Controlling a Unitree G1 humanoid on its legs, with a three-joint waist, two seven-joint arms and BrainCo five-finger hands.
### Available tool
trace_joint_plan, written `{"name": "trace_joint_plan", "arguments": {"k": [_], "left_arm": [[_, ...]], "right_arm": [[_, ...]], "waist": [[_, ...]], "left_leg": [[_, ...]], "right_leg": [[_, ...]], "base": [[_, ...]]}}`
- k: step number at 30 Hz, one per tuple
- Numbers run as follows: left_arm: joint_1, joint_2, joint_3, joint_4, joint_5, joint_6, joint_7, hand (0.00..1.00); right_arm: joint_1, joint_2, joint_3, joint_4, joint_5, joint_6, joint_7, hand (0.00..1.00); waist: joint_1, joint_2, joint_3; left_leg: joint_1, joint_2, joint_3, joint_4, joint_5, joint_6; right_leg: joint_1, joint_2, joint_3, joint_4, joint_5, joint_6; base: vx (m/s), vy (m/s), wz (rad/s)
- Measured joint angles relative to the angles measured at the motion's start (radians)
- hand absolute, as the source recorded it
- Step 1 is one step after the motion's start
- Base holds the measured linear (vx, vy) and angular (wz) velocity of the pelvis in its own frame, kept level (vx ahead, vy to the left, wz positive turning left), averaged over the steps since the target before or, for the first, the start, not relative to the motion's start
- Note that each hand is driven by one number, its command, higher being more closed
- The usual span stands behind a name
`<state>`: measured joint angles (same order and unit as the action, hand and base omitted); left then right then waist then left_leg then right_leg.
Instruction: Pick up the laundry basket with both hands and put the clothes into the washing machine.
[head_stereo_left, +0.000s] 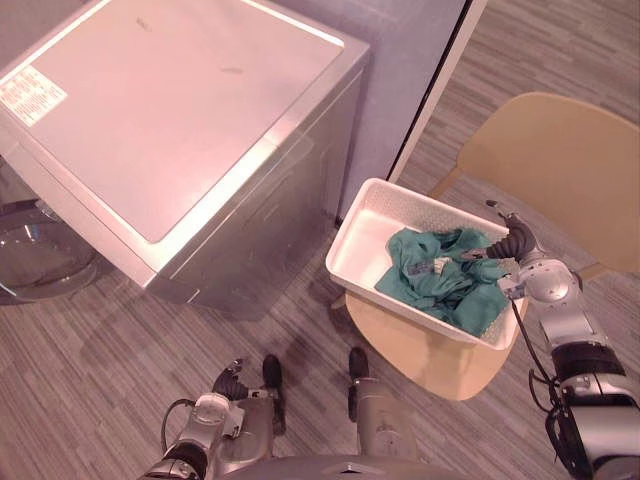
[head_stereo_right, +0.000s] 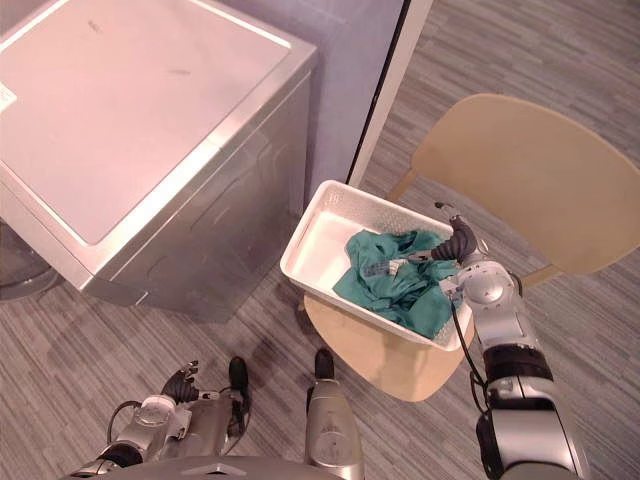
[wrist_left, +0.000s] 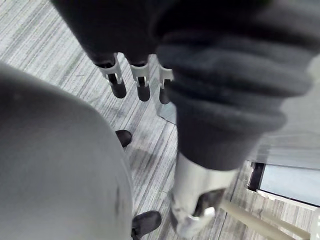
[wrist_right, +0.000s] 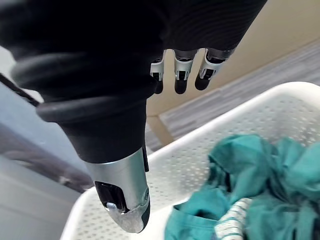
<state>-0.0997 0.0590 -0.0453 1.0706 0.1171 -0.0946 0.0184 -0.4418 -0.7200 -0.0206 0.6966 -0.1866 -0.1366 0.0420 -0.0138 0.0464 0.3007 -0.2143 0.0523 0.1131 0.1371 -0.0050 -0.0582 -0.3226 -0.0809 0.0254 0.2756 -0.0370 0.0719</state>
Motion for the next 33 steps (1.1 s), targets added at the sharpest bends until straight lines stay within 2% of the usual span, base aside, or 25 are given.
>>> {"name": "trace_joint_plan", "arguments": {"k": [5, 10, 14, 22, 27, 33], "left_arm": [[-0.019, -0.003, -0.001, -0.020, -0.039, -0.005, 0.004, 0.00], [-0.046, -0.010, 0.005, -0.039, -0.039, -0.001, 0.042, 0.00], [-0.071, -0.021, 0.015, -0.073, -0.078, -0.001, 0.055, 0.00], [-0.090, -0.051, 0.026, -0.174, -0.159, -0.022, 0.080, 0.00], [-0.109, -0.052, 0.028, -0.261, -0.195, -0.036, 0.085, 0.00], [-0.130, -0.049, 0.048, -0.334, -0.245, -0.052, 0.090, 0.00]], "right_arm": [[-0.003, 0.036, -0.014, 0.027, 0.002, 0.034, -0.010, 0.00], [-0.003, 0.118, -0.094, 0.023, -0.005, 0.058, -0.061, 0.00], [-0.036, 0.132, -0.111, -0.029, -0.003, 0.066, -0.116, 0.00], [-0.159, 0.112, -0.121, -0.053, 0.004, 0.075, -0.159, 0.00], [-0.261, 0.035, -0.108, -0.053, 0.033, 0.073, -0.173, 0.00], [-0.276, 0.002, -0.078, 0.004, 0.072, 0.069, -0.172, 0.00]], "waist": [[0.008, -0.002, 0.047], [0.021, -0.003, 0.076], [0.035, -0.004, 0.091], [0.043, -0.006, 0.123], [0.051, -0.001, 0.159], [0.055, -0.001, 0.169]], "left_leg": [[-0.035, 0.002, 0.001, 0.022, 0.001, 0.001], [-0.093, 0.006, 0.005, 0.043, 0.002, 0.003], [-0.174, 0.011, 0.021, 0.093, -0.010, 0.009], [-0.341, 0.045, 0.062, 0.247, -0.072, 0.022], [-0.470, 0.063, 0.073, 0.372, -0.119, 0.034], [-0.641, 0.074, 0.074, 0.602, -0.218, 0.049]], "right_leg": [[-0.037, -0.003, 0.003, 0.027, 0.001, 0.000], [-0.093, -0.012, -0.008, 0.057, -0.003, -0.003], [-0.170, -0.015, -0.002, 0.094, -0.003, -0.004], [-0.300, -0.007, 0.013, 0.152, -0.006, 0.000], [-0.415, 0.001, 0.032, 0.228, -0.020, 0.005], [-0.601, 0.000, 0.075, 0.465, -0.115, 0.018]], "base": [[-0.02, 0.002, 0.01], [-0.02, 0.005, 0.08], [-0.05, -0.009, 0.00], [-0.04, 0.008, -0.02], [-0.02, 0.016, -0.06], [0.00, 0.002, 0.01]]}}
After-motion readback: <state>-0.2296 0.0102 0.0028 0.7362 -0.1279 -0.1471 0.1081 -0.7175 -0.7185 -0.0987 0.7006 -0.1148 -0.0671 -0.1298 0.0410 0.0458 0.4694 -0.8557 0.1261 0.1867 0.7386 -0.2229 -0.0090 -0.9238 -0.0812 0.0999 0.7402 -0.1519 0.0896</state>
